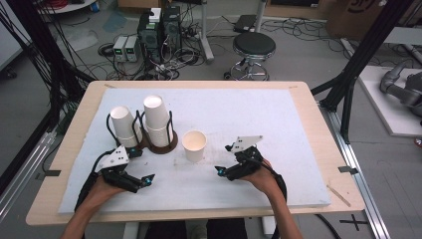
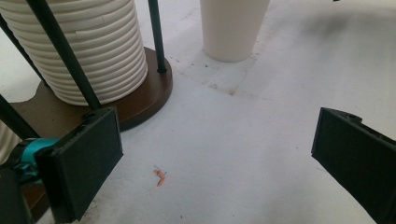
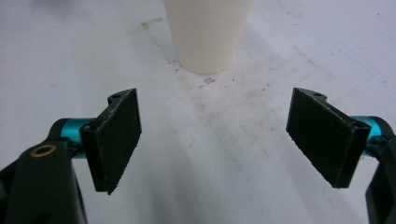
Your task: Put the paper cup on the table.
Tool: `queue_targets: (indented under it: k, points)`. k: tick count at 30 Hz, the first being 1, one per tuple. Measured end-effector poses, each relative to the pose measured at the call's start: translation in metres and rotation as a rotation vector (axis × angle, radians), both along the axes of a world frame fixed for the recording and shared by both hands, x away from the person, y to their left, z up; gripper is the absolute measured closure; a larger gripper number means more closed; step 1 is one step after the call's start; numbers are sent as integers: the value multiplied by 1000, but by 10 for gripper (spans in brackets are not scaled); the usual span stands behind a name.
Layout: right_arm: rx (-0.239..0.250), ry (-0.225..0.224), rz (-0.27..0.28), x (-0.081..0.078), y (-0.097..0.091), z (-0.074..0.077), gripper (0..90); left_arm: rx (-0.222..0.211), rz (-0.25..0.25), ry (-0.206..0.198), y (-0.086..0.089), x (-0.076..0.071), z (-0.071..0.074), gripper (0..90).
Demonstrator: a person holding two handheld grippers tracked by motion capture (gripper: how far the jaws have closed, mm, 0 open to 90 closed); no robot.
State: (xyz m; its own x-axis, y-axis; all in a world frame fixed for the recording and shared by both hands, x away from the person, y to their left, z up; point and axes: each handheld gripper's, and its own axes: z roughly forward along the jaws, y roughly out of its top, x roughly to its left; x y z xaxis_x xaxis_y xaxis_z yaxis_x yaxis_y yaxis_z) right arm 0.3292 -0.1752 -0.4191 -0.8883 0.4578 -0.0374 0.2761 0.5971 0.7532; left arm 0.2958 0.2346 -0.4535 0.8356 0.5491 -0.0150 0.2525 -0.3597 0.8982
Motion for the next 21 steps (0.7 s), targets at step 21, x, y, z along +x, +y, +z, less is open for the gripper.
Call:
queue_targets:
  k: [21]
  points:
    - [74,-28,47,-21,-31,-13,187,17,-8,-2,-2,0,0,18]
